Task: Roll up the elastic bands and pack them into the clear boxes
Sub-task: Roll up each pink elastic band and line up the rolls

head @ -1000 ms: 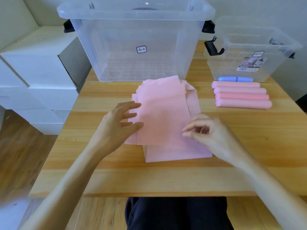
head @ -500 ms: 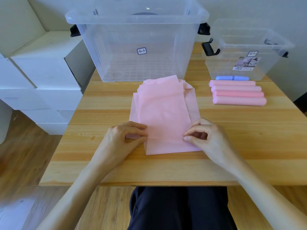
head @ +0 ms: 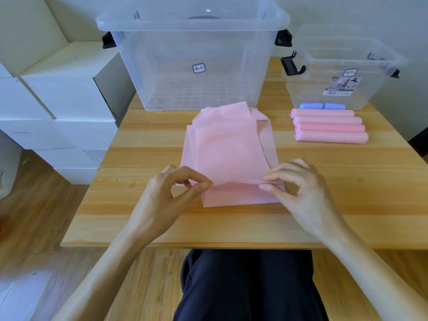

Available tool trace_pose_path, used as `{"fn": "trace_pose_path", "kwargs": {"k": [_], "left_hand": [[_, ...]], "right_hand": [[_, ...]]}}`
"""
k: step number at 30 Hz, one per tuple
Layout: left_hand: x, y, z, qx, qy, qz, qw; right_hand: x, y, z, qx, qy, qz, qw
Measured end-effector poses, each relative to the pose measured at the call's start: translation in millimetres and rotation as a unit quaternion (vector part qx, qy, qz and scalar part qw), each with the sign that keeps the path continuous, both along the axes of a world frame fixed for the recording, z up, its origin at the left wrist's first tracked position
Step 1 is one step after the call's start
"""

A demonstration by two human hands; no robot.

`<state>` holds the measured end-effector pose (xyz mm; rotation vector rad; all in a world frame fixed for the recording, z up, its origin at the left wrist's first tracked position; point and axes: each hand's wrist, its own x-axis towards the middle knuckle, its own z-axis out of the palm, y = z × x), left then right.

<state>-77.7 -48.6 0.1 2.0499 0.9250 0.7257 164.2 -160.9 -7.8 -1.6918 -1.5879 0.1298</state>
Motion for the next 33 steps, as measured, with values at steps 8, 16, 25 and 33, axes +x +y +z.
{"fn": "trace_pose_path", "kwargs": {"k": [8,16,25,33], "left_hand": [[-22,-34,-23,0.078,0.050,-0.039,0.995],[-26,-41,-28,0.102,0.068,-0.038,0.992],[-18,-44,-23,0.082,0.094,-0.008,0.992],[-15,-44,-24,0.129,0.102,0.005,0.986]], "right_hand": [[-10,-37,-25,-0.037,-0.005,0.029,0.999],[-17,-47,-31,-0.040,0.025,0.019,0.999],[-23,-48,-28,-0.079,-0.003,-0.033,0.996],[-29,-46,-25,-0.090,-0.023,-0.065,0.994]]}}
